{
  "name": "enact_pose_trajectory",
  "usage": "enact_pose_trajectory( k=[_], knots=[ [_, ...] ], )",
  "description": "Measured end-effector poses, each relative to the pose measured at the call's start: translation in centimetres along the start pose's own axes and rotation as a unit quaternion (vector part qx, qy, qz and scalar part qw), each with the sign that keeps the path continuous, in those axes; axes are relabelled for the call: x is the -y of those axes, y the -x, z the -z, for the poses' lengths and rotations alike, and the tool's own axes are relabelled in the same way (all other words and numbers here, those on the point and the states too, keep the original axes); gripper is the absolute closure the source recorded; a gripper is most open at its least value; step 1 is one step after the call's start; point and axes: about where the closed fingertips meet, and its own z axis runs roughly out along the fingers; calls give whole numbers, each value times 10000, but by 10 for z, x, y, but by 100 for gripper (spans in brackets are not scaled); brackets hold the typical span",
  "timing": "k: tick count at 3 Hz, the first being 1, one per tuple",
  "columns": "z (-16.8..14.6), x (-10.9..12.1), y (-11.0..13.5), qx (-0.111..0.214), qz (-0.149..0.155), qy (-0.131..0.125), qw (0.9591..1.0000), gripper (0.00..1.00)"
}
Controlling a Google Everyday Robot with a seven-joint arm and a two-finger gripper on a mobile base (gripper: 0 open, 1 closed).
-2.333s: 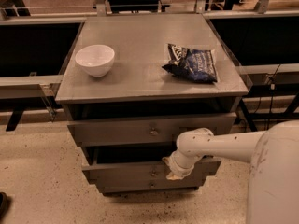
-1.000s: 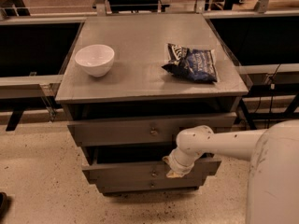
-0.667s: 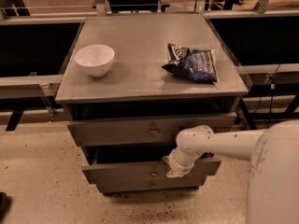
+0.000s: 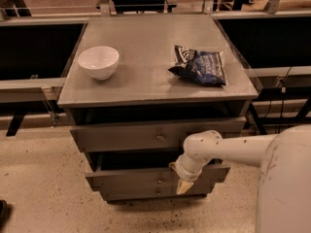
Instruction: Open middle drawer
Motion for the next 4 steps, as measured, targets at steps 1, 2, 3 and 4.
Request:
enact_pose_trajectory(
  k=[1, 2, 3, 4],
  knots=[
    [0, 0, 0, -1, 0, 3, 10000, 0],
    [2, 8, -2, -138, -143, -58, 9998, 0],
    [5, 12, -5, -322, -371, -170, 9986, 9],
    [3, 12, -10, -328, -664, -177, 9971, 27]
  ],
)
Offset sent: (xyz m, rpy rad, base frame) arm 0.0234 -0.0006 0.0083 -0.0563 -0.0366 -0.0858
